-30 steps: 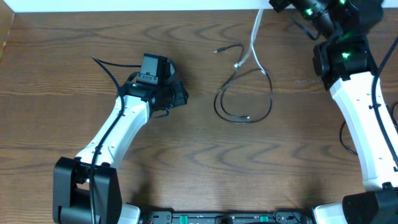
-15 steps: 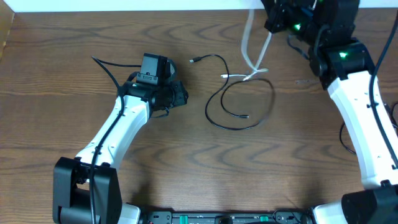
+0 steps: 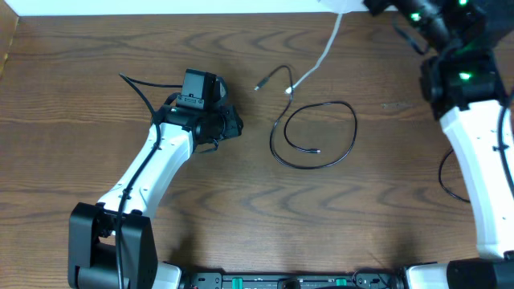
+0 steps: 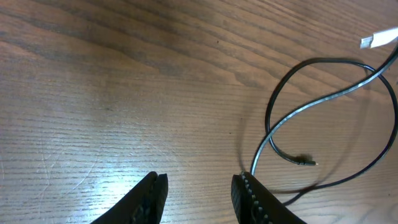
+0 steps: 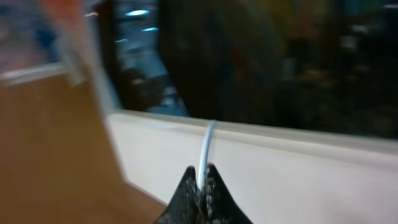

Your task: Untangle cables

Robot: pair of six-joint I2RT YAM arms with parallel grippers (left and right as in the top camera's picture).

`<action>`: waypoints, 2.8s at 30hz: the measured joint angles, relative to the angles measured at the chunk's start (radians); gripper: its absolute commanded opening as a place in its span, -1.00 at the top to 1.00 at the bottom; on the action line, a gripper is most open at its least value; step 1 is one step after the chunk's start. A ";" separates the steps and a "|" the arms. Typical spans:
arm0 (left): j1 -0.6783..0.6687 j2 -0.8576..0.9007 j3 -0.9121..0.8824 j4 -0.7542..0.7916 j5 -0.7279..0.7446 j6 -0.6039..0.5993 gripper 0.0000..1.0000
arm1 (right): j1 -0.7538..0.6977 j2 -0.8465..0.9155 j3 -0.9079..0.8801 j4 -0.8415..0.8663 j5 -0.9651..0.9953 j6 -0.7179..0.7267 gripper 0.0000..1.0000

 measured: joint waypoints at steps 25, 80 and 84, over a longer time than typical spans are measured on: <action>0.000 0.000 0.000 -0.002 0.000 0.000 0.22 | -0.221 0.126 0.002 -0.695 0.594 -0.145 0.98; 0.000 0.000 0.000 -0.032 -0.039 0.000 0.22 | -0.401 0.299 -0.011 -0.996 0.088 -0.326 -0.42; 0.000 0.000 0.000 -0.077 -0.116 0.000 0.12 | -0.278 0.315 -0.011 -1.061 0.140 -0.390 -0.42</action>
